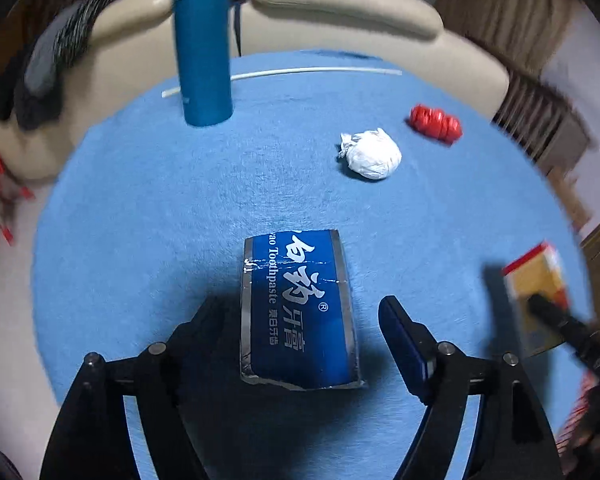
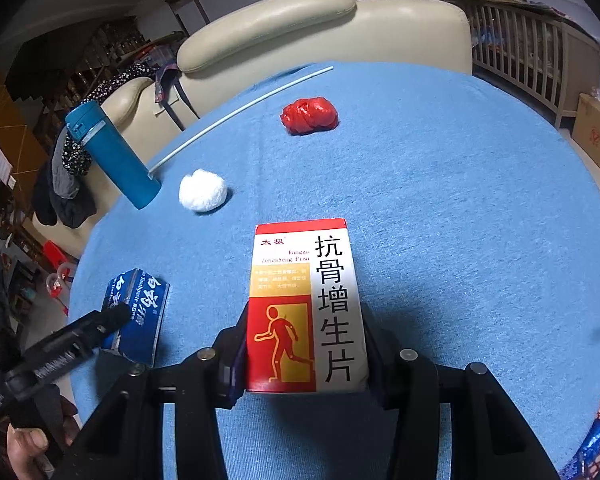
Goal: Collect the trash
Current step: 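Grasp the blue toothpaste box with the left tool while the right tool holds the medicine box, then carry the medicine box and toothpaste box over the red basket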
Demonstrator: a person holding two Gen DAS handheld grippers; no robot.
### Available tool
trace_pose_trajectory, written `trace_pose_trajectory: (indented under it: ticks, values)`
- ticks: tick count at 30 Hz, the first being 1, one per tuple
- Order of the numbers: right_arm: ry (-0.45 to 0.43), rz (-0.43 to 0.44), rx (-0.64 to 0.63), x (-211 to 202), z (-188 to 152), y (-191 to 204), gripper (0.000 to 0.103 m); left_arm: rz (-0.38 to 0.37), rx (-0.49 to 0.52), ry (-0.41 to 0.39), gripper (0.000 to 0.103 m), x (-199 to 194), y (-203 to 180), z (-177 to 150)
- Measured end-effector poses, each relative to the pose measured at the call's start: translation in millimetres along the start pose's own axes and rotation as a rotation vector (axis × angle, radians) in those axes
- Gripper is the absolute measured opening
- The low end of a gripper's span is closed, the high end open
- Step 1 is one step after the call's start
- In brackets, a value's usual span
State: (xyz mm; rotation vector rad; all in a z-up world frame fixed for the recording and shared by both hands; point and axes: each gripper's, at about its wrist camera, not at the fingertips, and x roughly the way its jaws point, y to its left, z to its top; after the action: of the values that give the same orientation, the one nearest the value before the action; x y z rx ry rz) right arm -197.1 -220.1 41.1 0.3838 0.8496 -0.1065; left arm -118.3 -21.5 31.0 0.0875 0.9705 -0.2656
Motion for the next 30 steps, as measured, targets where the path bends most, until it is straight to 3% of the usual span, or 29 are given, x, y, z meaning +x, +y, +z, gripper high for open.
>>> trace_pose_trajectory:
  ticks: [4,6,8,14,30]
  values:
    - [0.008,0.008,0.005,3.7,-0.9,-1.2,0.05,0.03,0.055,0.034,0.079,14.0,-10.6,-3.9]
    - [0.01,0.011,0.003,3.7,-1.2,-2.4,0.05,0.021,0.063,0.017,0.06,15.1,-11.7,-7.0]
    - [0.006,0.01,0.005,1.9,-1.1,-5.4,0.05,0.021,0.09,0.006,0.06,11.1,-14.9,-8.6]
    - [-0.012,0.018,0.026,-5.4,-0.8,-10.5,0.05,-0.072,0.073,-0.01,0.06,-5.4,-9.7,-16.1]
    - [-0.076,0.036,0.034,-48.8,-14.4,-14.7,0.05,-0.093,0.119,-0.073,0.06,-47.7,-40.0,-24.6]
